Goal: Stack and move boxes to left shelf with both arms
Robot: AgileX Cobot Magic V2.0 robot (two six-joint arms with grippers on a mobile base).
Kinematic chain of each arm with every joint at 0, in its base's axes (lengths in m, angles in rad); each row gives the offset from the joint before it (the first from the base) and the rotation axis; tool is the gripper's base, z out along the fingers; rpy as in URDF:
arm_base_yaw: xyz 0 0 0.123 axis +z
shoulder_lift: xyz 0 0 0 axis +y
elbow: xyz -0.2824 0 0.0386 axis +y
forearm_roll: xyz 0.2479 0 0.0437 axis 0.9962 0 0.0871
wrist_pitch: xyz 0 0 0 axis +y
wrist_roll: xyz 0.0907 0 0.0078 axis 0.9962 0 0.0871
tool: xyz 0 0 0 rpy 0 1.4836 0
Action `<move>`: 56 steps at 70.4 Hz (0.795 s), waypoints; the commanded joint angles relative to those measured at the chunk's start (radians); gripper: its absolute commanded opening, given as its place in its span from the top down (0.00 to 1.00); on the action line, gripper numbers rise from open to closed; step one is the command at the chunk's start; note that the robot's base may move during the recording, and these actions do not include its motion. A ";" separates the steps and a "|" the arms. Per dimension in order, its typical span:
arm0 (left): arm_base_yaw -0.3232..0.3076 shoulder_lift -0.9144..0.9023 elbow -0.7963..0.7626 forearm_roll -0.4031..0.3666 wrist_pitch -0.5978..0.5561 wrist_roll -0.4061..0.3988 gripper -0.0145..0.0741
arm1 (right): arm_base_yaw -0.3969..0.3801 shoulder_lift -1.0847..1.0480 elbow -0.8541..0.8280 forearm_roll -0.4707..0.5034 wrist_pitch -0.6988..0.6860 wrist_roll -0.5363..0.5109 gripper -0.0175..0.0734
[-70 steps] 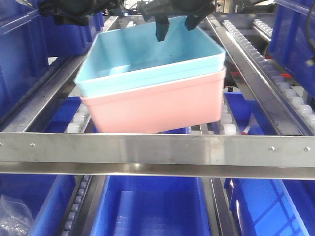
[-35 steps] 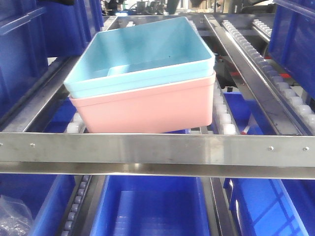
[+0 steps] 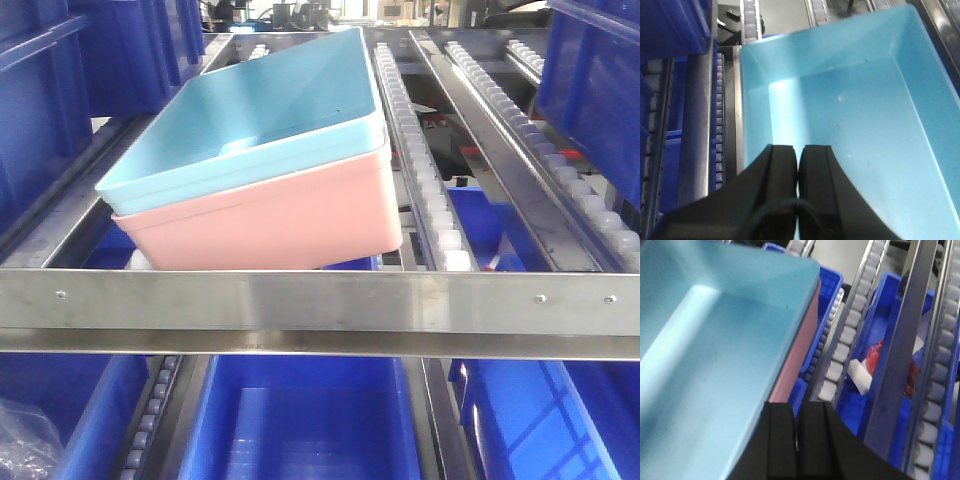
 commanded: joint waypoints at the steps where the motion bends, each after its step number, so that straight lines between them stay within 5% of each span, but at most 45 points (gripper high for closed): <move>1: -0.030 -0.077 -0.019 0.007 -0.036 0.018 0.85 | -0.004 -0.096 0.035 -0.023 -0.086 0.004 0.77; 28: -0.073 -0.354 0.246 -0.001 -0.063 0.020 0.85 | -0.004 -0.441 0.536 0.002 -0.375 0.005 0.77; 56: -0.289 -0.644 0.505 0.003 -0.059 0.070 0.85 | -0.004 -0.867 1.067 0.003 -0.657 0.005 0.77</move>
